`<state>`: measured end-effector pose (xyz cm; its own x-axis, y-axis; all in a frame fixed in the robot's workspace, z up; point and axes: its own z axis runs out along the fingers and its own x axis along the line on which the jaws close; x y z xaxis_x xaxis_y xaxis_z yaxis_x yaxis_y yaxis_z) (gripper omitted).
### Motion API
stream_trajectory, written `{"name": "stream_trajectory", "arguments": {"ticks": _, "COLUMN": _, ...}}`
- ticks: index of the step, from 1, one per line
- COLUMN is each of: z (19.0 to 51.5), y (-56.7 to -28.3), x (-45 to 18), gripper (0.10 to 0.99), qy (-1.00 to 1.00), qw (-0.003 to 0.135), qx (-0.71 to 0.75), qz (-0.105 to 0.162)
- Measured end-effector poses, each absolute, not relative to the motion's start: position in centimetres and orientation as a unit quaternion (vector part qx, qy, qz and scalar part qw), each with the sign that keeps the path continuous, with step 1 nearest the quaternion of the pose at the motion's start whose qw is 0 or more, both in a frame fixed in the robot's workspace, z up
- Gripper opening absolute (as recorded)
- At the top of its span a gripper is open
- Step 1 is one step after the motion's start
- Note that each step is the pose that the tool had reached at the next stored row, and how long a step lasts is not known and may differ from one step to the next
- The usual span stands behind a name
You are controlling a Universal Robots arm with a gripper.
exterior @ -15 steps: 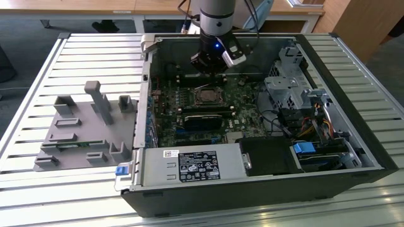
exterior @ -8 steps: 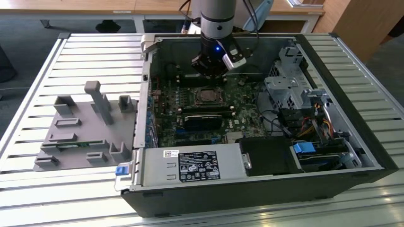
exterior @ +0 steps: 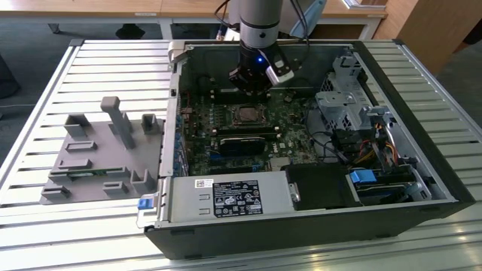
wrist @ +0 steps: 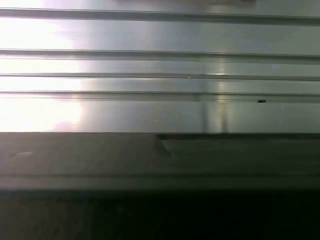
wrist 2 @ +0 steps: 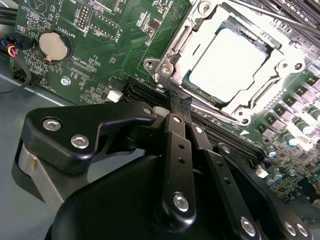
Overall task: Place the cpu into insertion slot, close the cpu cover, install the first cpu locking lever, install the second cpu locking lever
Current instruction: 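Install the first cpu locking lever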
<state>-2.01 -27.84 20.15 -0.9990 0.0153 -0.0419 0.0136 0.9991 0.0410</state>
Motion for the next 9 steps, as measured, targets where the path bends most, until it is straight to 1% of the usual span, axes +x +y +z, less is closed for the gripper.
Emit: {"name": "stream_trajectory", "arguments": {"ticks": 9, "z": 19.93, "y": -27.79, "x": -1.95, "gripper": 0.122, "qy": 1.000, "qw": 0.021, "qx": 0.007, "qz": 0.009}}
